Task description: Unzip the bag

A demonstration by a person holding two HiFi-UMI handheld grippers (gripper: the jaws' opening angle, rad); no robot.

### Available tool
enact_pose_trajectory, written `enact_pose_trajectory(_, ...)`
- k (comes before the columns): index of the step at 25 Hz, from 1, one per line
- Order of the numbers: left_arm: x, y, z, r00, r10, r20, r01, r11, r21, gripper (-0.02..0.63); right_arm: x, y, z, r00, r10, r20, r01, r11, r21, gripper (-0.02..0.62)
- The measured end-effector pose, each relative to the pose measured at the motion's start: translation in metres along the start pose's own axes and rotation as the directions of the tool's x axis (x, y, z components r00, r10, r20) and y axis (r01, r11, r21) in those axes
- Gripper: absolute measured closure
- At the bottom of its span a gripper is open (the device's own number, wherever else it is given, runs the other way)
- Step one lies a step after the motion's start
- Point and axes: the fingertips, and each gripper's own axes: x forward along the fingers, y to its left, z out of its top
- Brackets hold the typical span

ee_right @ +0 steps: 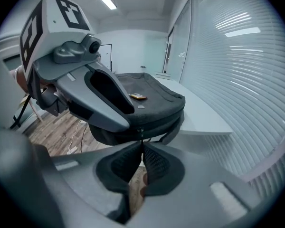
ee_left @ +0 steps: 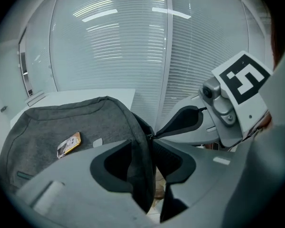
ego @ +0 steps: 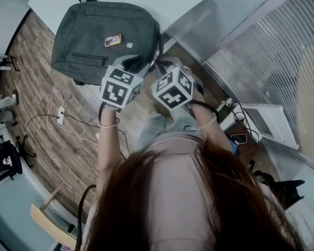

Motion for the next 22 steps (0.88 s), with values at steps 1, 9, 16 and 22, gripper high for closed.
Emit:
enact_pose_trajectory(1,0.003,0.000,0.000,1.000,0.011,-0.011,-0.011,1.000,0.010,0.459,0.000,0.000,0.000,1.000,0.006,0.003,-0.006,1.000,-0.004,0.583)
enact_pose_trajectory(9,0.015,0.003,-0.001,0.997,0.079,-0.024,-0.079,0.997,0.017,0.496,0.001,-0.005,-0.001,0.999,0.029,0.024,-0.028,0.998,-0.061,0.583)
enact_pose_trajectory(16,0.014,0.004,-0.002,0.995,0.093,0.034,-0.094,0.996,0.012,0.518,0.004,-0.015,0.000,0.998,0.041,0.047,-0.033,0.989,-0.144,0.581)
enact_pose_trajectory(22,0.016,0.003,-0.004,0.991,0.127,0.044,-0.128,0.992,0.023,0.525,0.006,-0.024,-0.001,0.994,0.089,0.061,-0.075,0.978,-0.193,0.581)
